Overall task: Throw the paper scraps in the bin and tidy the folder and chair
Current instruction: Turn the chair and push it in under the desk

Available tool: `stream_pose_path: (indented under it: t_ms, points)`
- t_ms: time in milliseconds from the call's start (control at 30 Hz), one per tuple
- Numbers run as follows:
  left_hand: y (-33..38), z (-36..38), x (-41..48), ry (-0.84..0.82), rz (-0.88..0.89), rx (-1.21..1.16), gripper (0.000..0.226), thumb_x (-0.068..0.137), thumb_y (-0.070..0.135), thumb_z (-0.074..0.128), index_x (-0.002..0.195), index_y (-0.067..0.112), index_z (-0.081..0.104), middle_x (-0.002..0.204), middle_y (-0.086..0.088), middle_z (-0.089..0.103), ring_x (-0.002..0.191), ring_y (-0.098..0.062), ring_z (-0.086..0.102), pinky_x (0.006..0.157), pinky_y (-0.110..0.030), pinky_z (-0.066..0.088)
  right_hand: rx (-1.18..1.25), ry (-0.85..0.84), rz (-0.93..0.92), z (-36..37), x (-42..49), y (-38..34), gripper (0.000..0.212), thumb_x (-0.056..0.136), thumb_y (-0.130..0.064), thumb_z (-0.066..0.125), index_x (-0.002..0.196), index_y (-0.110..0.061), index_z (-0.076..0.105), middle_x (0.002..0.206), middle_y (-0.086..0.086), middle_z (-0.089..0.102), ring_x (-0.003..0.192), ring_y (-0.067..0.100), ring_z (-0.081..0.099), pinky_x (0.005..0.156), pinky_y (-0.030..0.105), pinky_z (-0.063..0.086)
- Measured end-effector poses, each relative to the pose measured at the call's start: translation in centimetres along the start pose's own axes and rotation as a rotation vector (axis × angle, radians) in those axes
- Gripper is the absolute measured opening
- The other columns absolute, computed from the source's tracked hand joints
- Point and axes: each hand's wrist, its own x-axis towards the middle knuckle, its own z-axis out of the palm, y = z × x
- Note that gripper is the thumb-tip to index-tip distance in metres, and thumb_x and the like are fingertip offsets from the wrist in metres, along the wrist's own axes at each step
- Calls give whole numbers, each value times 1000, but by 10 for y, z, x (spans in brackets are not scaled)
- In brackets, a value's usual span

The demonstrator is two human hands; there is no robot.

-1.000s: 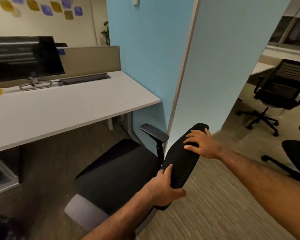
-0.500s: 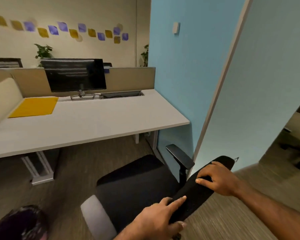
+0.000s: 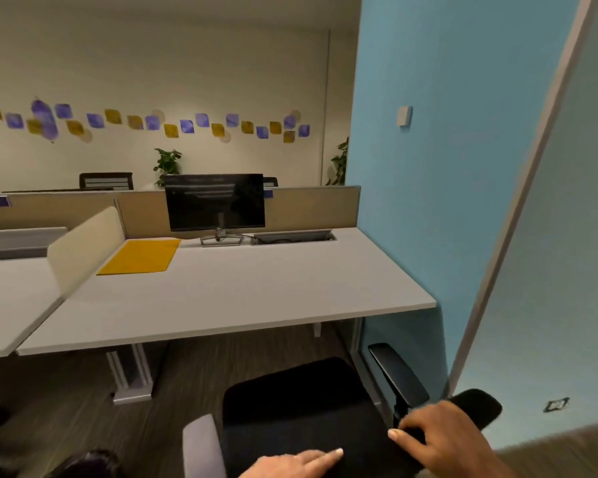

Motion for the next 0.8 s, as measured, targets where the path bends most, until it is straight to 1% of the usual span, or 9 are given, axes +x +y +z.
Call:
stream_pose_path:
  t_ms: [33, 67, 100, 167, 367, 467, 633, 700, 800]
  points:
    - [7, 5, -10, 45, -142, 195, 63, 94, 20, -13, 147, 54, -6, 163, 2, 3, 148, -24, 7, 111, -37, 16, -8, 38, 3, 2, 3, -3, 60, 72, -91, 24, 96, -53, 63, 76, -28, 67, 74, -7, 59, 67, 10, 32]
    - [2, 20, -14, 16, -193, 240, 47, 93, 51, -2, 135, 72, -10, 161, 16, 10, 148, -18, 20, 113, -36, 22, -20, 69, 0, 4, 6, -5, 60, 74, -89, 25, 95, -49, 65, 74, -24, 68, 72, -3, 60, 67, 11, 31]
    - [6, 21, -12, 18, -229, 344, 46, 87, 67, 9, 126, 79, -12, 159, 23, 14, 144, -13, 30, 113, -34, 27, -30, 85, -3, 6, 10, -8, 60, 76, -87, 26, 94, -46, 66, 71, -22, 67, 70, 0, 59, 67, 14, 31]
    - [2, 24, -16, 23, -232, 423, 54, 79, 83, 19, 123, 81, -13, 159, 23, 18, 141, -11, 35, 110, -32, 30, -26, 96, -6, 12, 16, -11, 61, 78, -84, 27, 92, -42, 68, 68, -19, 67, 69, 3, 60, 68, 17, 31]
    - [-5, -3, -37, 175, -276, 493, 64, 83, 79, 30, 139, 69, -2, 153, 22, 32, 130, -9, 47, 102, -35, 38, -23, 92, -3, 17, 44, -23, 63, 81, -80, 27, 82, -35, 71, 63, -15, 66, 63, 5, 59, 70, 24, 35]
    - [-12, -12, -40, 224, -318, 539, 70, 84, 77, 29, 147, 54, 6, 149, 17, 41, 123, -11, 52, 97, -36, 43, -59, 86, 10, 19, 58, -28, 63, 82, -78, 26, 84, -34, 71, 67, -13, 68, 66, 6, 60, 73, 25, 37]
    - [-21, -28, -36, 290, -454, 542, 92, 70, 94, 25, 145, 40, 28, 138, 11, 53, 119, -13, 54, 96, -38, 45, -93, 57, 30, 23, 80, -35, 66, 83, -77, 22, 83, -33, 72, 66, -12, 68, 65, 5, 61, 81, 32, 46]
    - [-24, -36, -35, 291, -493, 503, 99, 65, 97, 26, 145, 38, 31, 137, 11, 53, 119, -12, 53, 97, -37, 44, -109, 27, 43, 27, 89, -37, 67, 83, -77, 21, 88, -34, 72, 72, -12, 70, 72, 4, 62, 89, 36, 46]
    - [-34, -45, -33, 307, -539, 494, 106, 63, 99, 23, 146, 35, 32, 139, 6, 50, 122, -14, 50, 102, -40, 41, -118, -14, 71, 33, 102, -37, 68, 81, -77, 20, 102, -36, 69, 98, -16, 70, 100, 4, 60, 110, 47, 33]
